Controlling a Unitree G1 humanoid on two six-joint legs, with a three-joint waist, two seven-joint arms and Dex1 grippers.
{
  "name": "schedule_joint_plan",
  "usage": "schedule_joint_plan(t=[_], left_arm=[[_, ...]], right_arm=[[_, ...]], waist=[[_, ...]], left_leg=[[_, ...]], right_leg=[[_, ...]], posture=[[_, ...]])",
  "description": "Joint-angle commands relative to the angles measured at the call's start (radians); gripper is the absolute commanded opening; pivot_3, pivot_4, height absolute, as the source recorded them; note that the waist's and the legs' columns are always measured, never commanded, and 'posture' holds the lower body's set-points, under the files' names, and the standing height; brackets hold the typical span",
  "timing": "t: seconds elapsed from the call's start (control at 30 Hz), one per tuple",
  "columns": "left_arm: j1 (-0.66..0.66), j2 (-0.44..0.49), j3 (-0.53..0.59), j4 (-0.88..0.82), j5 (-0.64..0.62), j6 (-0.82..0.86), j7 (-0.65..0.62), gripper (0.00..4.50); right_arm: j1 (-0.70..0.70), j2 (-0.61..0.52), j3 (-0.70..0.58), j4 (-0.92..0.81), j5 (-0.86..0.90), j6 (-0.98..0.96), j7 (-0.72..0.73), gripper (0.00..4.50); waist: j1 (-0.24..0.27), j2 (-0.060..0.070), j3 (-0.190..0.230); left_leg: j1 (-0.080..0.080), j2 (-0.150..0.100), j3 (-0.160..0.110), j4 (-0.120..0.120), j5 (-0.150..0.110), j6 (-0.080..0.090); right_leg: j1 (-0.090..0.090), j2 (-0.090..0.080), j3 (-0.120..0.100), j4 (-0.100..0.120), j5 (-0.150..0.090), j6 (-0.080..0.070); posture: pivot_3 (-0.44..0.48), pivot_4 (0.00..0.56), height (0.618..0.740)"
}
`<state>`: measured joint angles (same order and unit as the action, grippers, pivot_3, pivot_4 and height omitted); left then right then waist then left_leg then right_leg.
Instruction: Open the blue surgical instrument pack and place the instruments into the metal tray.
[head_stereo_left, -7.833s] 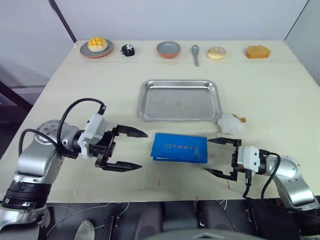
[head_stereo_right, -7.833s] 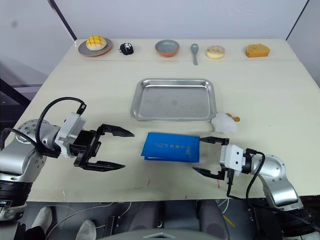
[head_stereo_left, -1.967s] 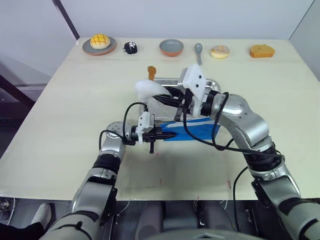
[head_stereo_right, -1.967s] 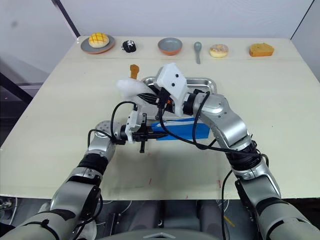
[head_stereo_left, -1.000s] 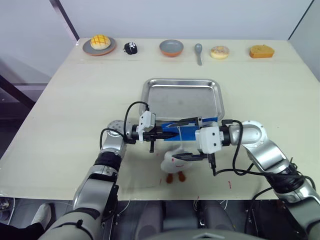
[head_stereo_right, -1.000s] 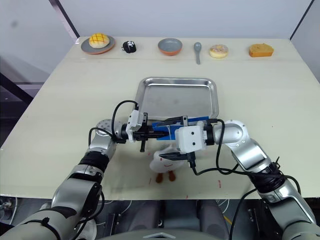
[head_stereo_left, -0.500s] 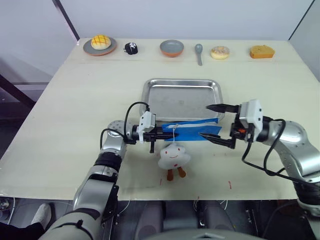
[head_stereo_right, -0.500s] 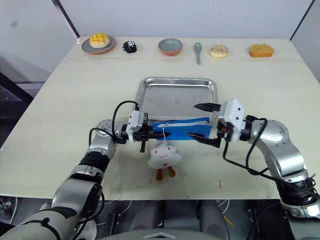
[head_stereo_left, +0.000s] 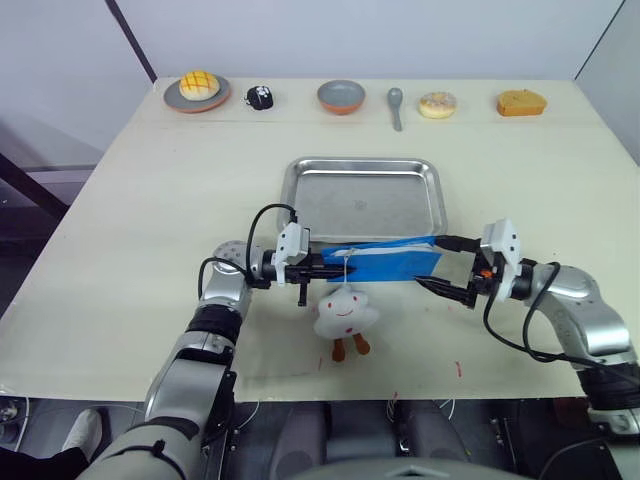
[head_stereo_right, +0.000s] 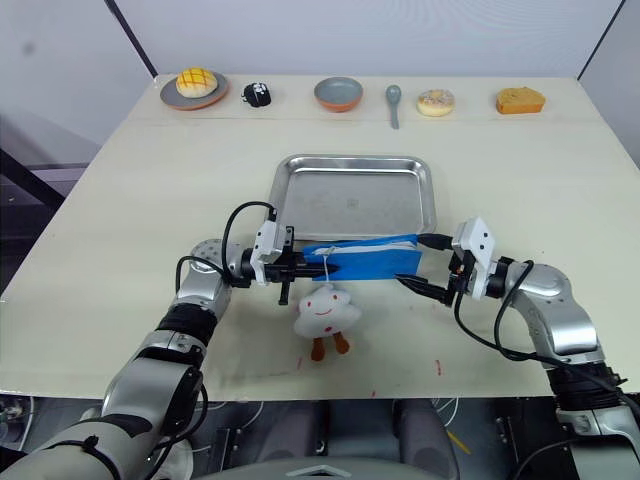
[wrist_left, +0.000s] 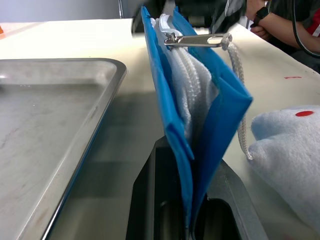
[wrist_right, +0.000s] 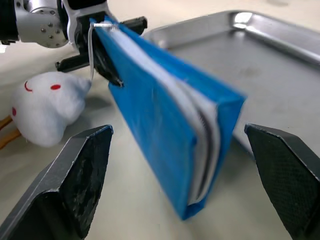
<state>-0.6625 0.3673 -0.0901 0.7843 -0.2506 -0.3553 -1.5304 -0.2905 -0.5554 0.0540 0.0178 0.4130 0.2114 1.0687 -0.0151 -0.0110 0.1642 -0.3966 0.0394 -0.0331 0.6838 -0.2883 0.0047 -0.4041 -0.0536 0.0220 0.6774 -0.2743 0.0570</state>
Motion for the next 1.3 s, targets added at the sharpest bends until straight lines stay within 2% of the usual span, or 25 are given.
schedule_joint_plan(t=[0.03, 0.2, 0.23, 0.33, 0.47, 0.5, 0.57, 0.93, 1.0, 1.03, 1.1, 1.23, 1.27, 1.3], left_arm=[[0.020, 0.007, -0.027, -0.014, 0.028, 0.002, -0.016, 0.00], [0.022, 0.008, -0.028, -0.020, 0.028, 0.006, -0.016, 0.00], [0.022, 0.009, -0.028, -0.021, 0.028, 0.007, -0.015, 0.00], [0.023, 0.010, -0.028, -0.024, 0.028, 0.009, -0.015, 0.00], [0.025, 0.010, -0.028, -0.028, 0.027, 0.012, -0.015, 0.00], [0.025, 0.010, -0.028, -0.028, 0.028, 0.012, -0.015, 0.00], [0.025, 0.011, -0.028, -0.029, 0.028, 0.013, -0.014, 0.00], [0.022, 0.041, -0.012, -0.083, -0.011, 0.126, -0.042, 0.00], [0.027, 0.049, -0.007, -0.108, -0.019, 0.144, -0.044, 0.80], [0.030, 0.054, -0.004, -0.122, -0.022, 0.153, -0.043, 1.05], [0.038, 0.067, 0.002, -0.149, -0.029, 0.168, -0.043, 2.21], [0.068, 0.117, 0.023, -0.209, -0.046, 0.196, -0.049, 3.87], [0.081, 0.136, 0.033, -0.230, -0.058, 0.207, -0.051, 4.40], [0.091, 0.151, 0.041, -0.247, -0.068, 0.216, -0.052, 4.49]], right_arm=[[-0.042, 0.019, 0.002, 0.029, -0.005, -0.046, 0.027, 4.43], [-0.090, 0.060, 0.003, 0.079, 0.008, -0.054, 0.057, 4.43], [-0.096, 0.064, 0.002, 0.084, 0.010, -0.053, 0.063, 4.21], [-0.103, 0.065, 0.002, 0.100, 0.003, -0.059, 0.081, 3.35], [-0.107, 0.070, -0.002, 0.120, -0.001, -0.071, 0.096, 1.28], [-0.109, 0.072, -0.003, 0.122, 0.001, -0.071, 0.098, 0.63], [-0.110, 0.072, -0.002, 0.128, -0.005, -0.078, 0.105, 0.07], [-0.113, 0.067, 0.002, 0.127, -0.011, -0.083, 0.139, 0.07], [-0.117, 0.068, 0.005, 0.129, -0.013, -0.085, 0.145, 0.00], [-0.118, 0.072, 0.002, 0.130, -0.012, -0.095, 0.146, 0.00], [-0.121, 0.071, 0.007, 0.132, -0.018, -0.110, 0.157, 0.00], [-0.120, 0.070, 0.008, 0.147, -0.018, -0.133, 0.177, 0.00], [-0.120, 0.071, 0.006, 0.151, -0.015, -0.139, 0.184, 0.00], [-0.119, 0.071, 0.006, 0.152, -0.013, -0.142, 0.189, 0.00]], waist=[[0.000, 0.000, 0.000], [0.000, 0.000, 0.000], [0.000, 0.000, 0.000], [0.000, 0.000, 0.000], [-0.001, 0.000, 0.000], [-0.002, 0.000, 0.000], [-0.004, 0.000, 0.000], [-0.007, 0.000, 0.000], [-0.008, 0.000, 0.000], [-0.009, 0.000, 0.000], [-0.012, 0.000, 0.000], [-0.018, 0.001, 0.000], [-0.018, 0.001, 0.000], [-0.020, 0.001, 0.000]], left_leg=[[0.000, 0.000, 0.000, 0.000, 0.000, 0.000], [0.000, 0.000, 0.000, 0.000, 0.002, -0.003], [0.000, 0.000, 0.000, 0.000, 0.002, -0.003], [0.000, 0.000, 0.000, 0.000, 0.002, -0.003], [0.000, 0.000, 0.000, 0.000, 0.002, -0.003], [0.000, 0.000, 0.000, 0.000, 0.002, -0.003], [0.000, 0.000, 0.000, 0.000, 0.002, -0.003], [0.000, 0.000, 0.000, 0.000, 0.002, -0.003], [0.000, 0.000, 0.000, 0.000, 0.002, -0.003], [0.000, 0.000, -0.001, 0.000, 0.002, -0.003], [0.000, 0.000, -0.001, 0.000, 0.002, -0.003], [0.000, 0.000, -0.001, 0.000, 0.002, -0.003], [0.000, 0.000, -0.001, 0.000, 0.002, -0.003], [0.000, 0.000, -0.001, 0.000, 0.002, -0.003]], right_leg=[[0.000, 0.000, 0.000, 0.000, 0.000, 0.000], [0.000, 0.000, 0.000, 0.000, 0.000, 0.000], [0.000, 0.000, 0.000, 0.000, 0.000, 0.000], [0.000, 0.000, 0.000, 0.000, 0.000, 0.000], [0.000, 0.000, 0.000, 0.000, 0.000, 0.000], [0.000, 0.000, 0.000, 0.000, 0.000, 0.000], [0.000, 0.000, 0.000, 0.000, 0.000, 0.000], [0.000, 0.000, 0.000, 0.000, 0.000, 0.000], [0.000, 0.000, 0.000, 0.000, 0.000, 0.000], [0.000, 0.000, 0.000, 0.001, 0.000, 0.000], [0.000, 0.000, 0.000, 0.001, 0.000, 0.000], [0.000, 0.000, 0.000, 0.001, 0.000, 0.000], [0.000, 0.000, 0.000, 0.001, 0.000, 0.000], [0.000, 0.000, 0.000, 0.001, 0.000, 0.000]], posture=[[0.000, 0.150, 0.732], [0.000, 0.150, 0.732], [0.000, 0.150, 0.732], [0.000, 0.150, 0.732], [0.000, 0.150, 0.732], [0.000, 0.150, 0.732], [0.000, 0.150, 0.732], [0.000, 0.150, 0.732], [0.000, 0.150, 0.732], [0.000, 0.150, 0.732], [0.000, 0.150, 0.732], [0.000, 0.150, 0.732], [0.000, 0.150, 0.732], [0.000, 0.150, 0.732]])
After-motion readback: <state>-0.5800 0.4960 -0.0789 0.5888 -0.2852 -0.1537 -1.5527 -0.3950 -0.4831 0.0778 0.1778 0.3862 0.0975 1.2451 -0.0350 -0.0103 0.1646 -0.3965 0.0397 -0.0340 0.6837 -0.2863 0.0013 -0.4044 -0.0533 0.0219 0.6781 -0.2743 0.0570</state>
